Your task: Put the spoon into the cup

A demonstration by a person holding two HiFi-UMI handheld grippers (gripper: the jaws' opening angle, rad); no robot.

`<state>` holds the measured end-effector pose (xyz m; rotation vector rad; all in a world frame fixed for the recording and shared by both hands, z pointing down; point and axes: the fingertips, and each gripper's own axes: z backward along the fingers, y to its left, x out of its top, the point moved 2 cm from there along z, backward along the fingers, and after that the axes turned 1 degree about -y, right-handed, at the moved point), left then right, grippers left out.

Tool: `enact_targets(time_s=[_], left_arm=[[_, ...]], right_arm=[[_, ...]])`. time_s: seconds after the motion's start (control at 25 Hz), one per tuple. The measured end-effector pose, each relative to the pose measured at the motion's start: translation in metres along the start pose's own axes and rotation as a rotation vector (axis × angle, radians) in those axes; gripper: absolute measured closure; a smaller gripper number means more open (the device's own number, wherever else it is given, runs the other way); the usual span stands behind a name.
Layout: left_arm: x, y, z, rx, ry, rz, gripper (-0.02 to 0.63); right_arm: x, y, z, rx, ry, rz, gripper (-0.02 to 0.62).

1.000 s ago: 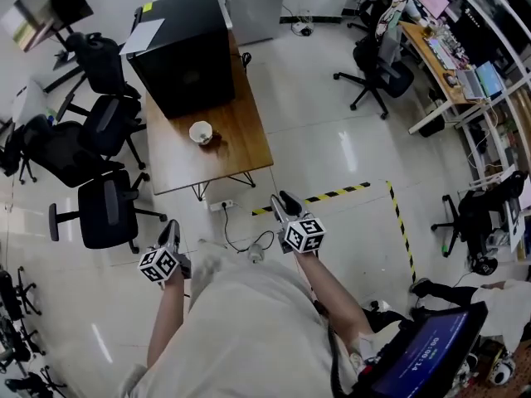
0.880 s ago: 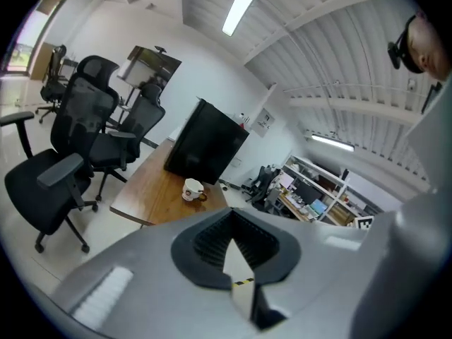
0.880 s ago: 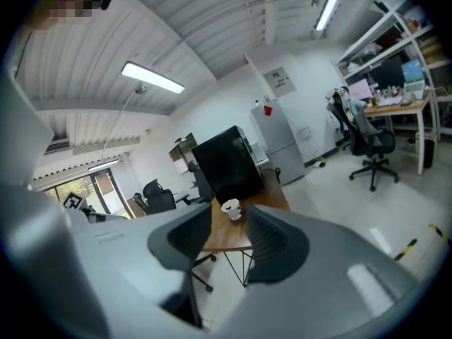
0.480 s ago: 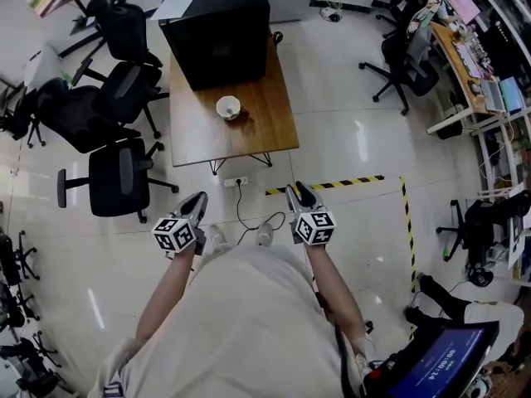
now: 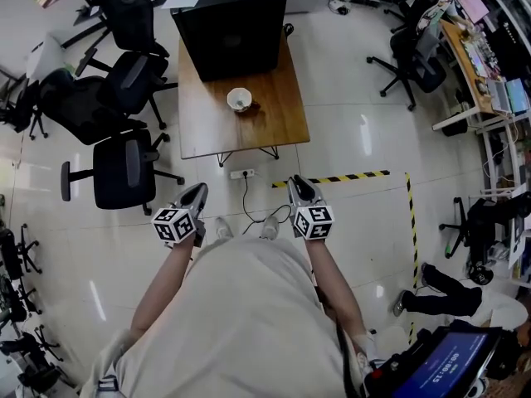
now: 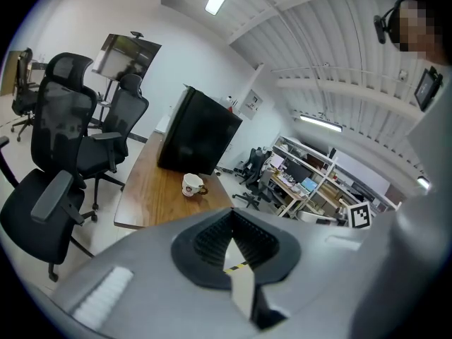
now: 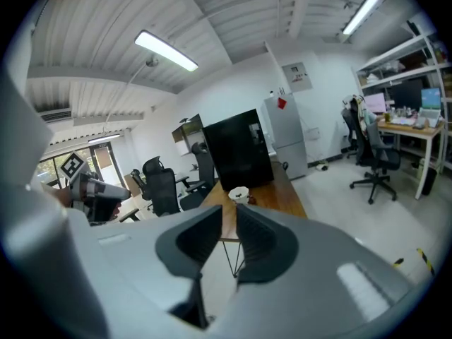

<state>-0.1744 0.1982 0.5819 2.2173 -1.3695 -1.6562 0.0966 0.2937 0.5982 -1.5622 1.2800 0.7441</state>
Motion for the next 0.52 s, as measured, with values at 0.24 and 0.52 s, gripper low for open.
enact_targets(time_s=[0.24,0.52], left_arm=[[0.006,-0.001,-0.003,-0.015,0.003,-0.014,0.601],[0.014,0.010,-0.006,-0.022,0.010,-0.024,0.601]], right_arm=[[0.004,0.006,-0.004,-0.001,0.005,0.047,0.541],[0.003,0.011,-0.013,-0.003,0.003,0.050,0.541]])
